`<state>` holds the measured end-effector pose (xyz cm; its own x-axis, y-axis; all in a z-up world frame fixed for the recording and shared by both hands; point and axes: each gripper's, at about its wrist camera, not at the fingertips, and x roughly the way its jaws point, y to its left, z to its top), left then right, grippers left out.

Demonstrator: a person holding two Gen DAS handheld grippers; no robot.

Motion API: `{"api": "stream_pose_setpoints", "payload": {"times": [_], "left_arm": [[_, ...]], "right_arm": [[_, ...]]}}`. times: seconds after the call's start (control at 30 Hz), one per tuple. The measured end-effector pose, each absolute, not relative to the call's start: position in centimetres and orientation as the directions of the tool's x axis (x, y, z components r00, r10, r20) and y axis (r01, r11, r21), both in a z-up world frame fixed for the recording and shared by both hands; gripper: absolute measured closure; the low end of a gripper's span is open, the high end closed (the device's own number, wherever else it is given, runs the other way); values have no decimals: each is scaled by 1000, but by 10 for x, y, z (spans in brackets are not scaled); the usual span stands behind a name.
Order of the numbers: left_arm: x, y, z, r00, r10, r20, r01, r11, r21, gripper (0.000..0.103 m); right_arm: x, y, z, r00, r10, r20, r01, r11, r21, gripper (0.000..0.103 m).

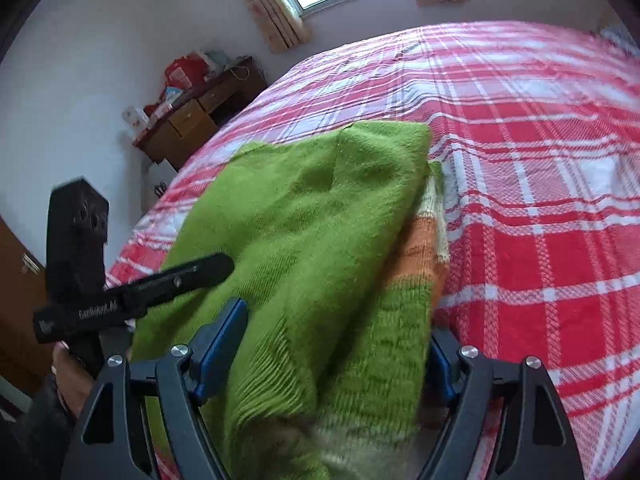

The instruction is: Fold small clothes

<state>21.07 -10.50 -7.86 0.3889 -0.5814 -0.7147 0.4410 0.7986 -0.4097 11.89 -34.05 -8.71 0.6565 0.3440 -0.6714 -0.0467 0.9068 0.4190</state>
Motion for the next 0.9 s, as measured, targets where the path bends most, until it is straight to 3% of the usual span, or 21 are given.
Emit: {"api": "stream_pose_setpoints", "payload": {"times": [0.07, 0.17, 0.23, 0.27, 0.33, 0.5, 0.57, 0.73, 0.83, 0.87, 0.9], "left_arm": [[210, -107, -78, 399, -566, -722, 437, 809, -392, 14], [206, -110, -76, 409, -537, -738, 432, 826, -362, 24], [203, -108, -72, 395, -540, -743, 421, 826, -376, 40], [200, -106, -70, 383, -542, -748, 415, 825, -385, 44], [191, -104, -63, 365, -540, -758, 427, 821, -379, 55], [142, -96, -51, 277, -477, -834, 439, 835, -332, 57], [113, -89, -45, 241, -463, -853, 460, 828, -320, 55], [80, -74, -65, 236, -461, -856, 472, 824, -314, 17], [89, -71, -71, 259, -492, -831, 434, 828, -355, 9], [91, -75, -71, 276, -483, -831, 443, 831, -336, 8], [91, -79, -71, 295, -471, -831, 454, 835, -312, 8]], "right_arm": [[125, -347, -87, 652, 367, -664, -41, 891, 452, 24], [128, -334, -84, 635, 302, -711, -18, 926, 377, 36], [126, -330, -81, 620, 320, -716, -3, 914, 406, 55], [123, -328, -80, 611, 348, -711, 3, 897, 442, 61], [112, -316, -72, 615, 339, -712, -1, 903, 429, 63], [67, -301, -58, 585, 428, -689, -26, 859, 512, 64], [35, -295, -56, 555, 475, -683, -47, 837, 544, 64], [-25, -290, -70, 525, 523, -671, -44, 804, 592, 63], [-34, -296, -84, 551, 487, -677, 6, 810, 587, 50], [-34, -300, -87, 560, 481, -675, 37, 799, 601, 41], [-32, -304, -90, 575, 489, -656, 47, 781, 623, 40]]}}
